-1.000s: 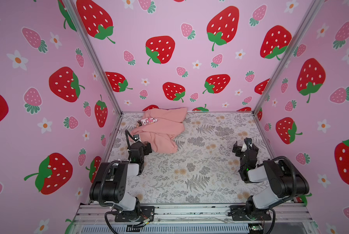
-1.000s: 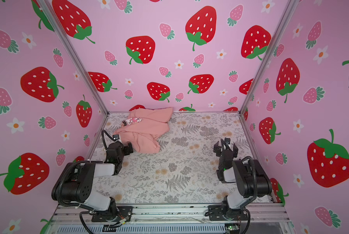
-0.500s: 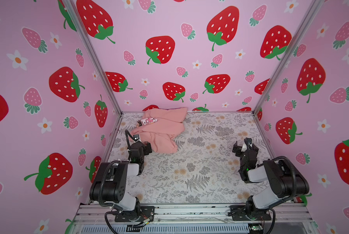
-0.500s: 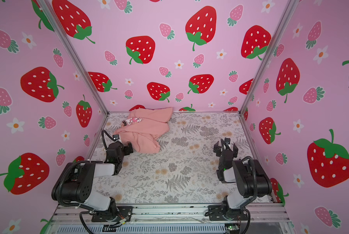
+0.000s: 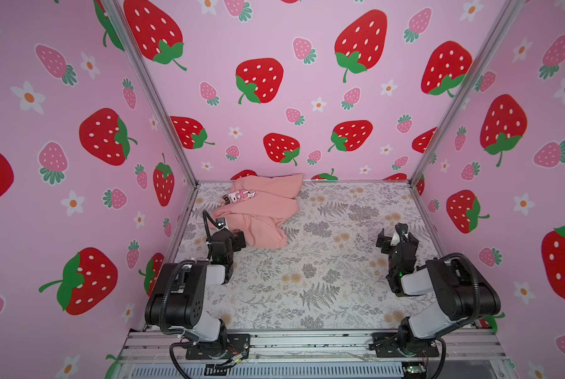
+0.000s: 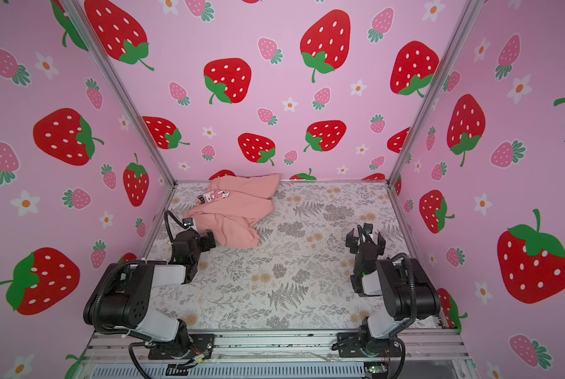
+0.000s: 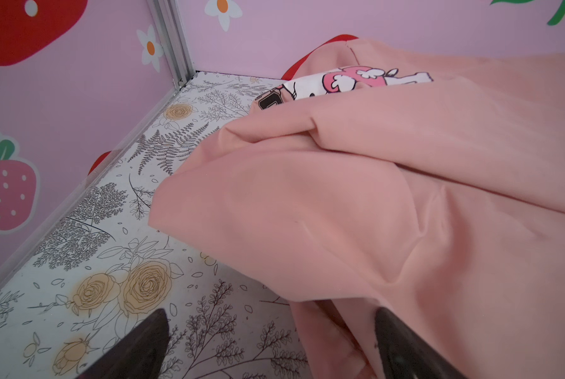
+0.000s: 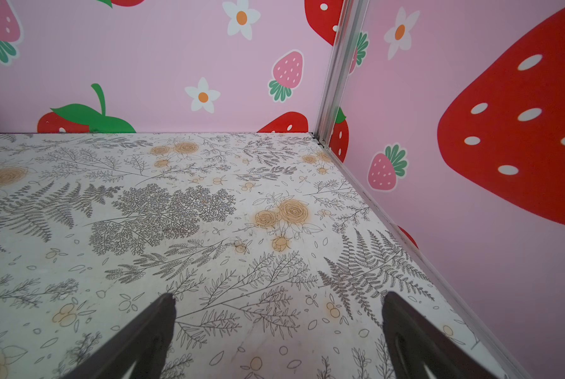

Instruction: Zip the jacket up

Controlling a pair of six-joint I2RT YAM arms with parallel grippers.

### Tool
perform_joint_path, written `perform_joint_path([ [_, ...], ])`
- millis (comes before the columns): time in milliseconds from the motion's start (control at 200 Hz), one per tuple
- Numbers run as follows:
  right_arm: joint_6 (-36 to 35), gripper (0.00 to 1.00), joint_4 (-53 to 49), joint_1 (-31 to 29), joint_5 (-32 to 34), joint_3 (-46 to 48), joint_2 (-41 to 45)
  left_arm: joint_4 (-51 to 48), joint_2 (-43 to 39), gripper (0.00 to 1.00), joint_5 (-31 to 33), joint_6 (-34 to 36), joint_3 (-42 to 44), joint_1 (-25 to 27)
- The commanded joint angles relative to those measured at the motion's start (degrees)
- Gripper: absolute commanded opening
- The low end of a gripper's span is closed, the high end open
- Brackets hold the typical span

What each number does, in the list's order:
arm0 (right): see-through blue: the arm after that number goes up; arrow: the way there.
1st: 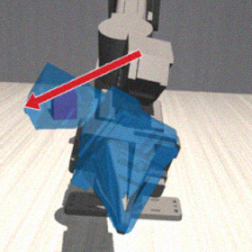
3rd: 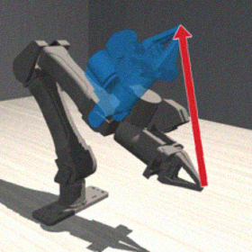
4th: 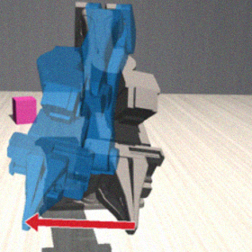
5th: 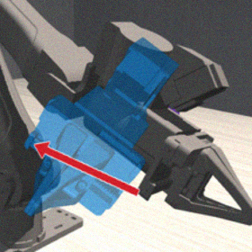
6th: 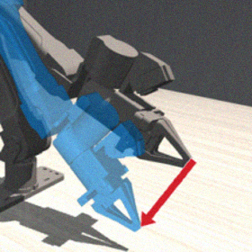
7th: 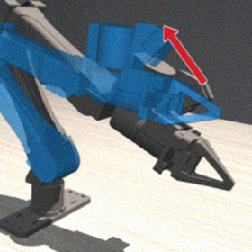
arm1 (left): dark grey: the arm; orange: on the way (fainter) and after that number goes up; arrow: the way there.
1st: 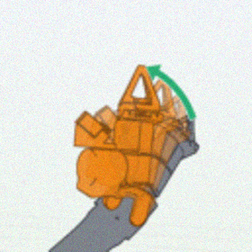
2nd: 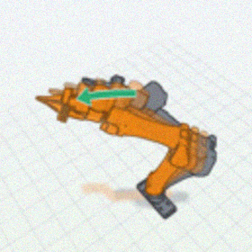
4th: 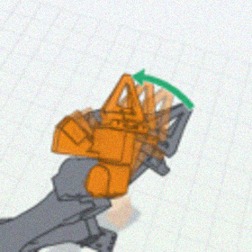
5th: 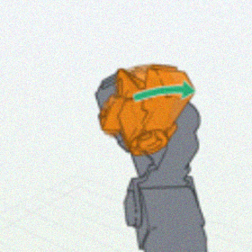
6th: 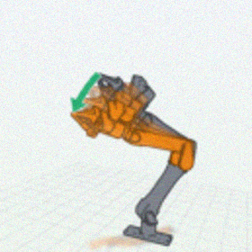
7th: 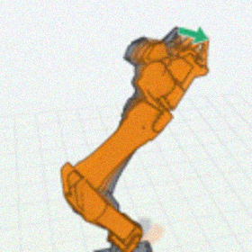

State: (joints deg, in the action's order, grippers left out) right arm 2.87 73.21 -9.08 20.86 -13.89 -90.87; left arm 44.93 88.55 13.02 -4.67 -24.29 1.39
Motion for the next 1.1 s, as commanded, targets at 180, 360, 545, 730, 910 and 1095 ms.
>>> perform_joint_path([
  [180,-0.23,0.99,1.07,0.34,-0.35,-0.37,0.58,0.43,0.13,0.99,0.00,0.62,-0.84,-0.13],
  [360,-0.23,0.99,1.06,0.29,-0.34,-0.35,0.58,0.42,0.13,0.99,0.02,0.63,-0.84,0.02],
  [545,-0.20,0.99,1.06,0.29,-0.35,-0.39,0.60,0.42,0.07,0.99,0.05,0.63,-0.84,0.00],
  [730,0.35,0.99,-2.17,0.32,0.53,-1.00,3.09,-7.45,-2.50,0.99,2.27,-0.15,-4.19,-0.04],
  [910,2.53,0.99,-17.39,-0.14,7.35,-6.87,10.95,-19.91,-7.42,0.99,5.15,-0.86,-9.78,0.13],
  [1095,16.56,0.99,-34.79,-0.09,7.04,-12.37,21.59,-34.72,-14.57,0.99,8.92,-10.86,-18.73,-0.29],
])
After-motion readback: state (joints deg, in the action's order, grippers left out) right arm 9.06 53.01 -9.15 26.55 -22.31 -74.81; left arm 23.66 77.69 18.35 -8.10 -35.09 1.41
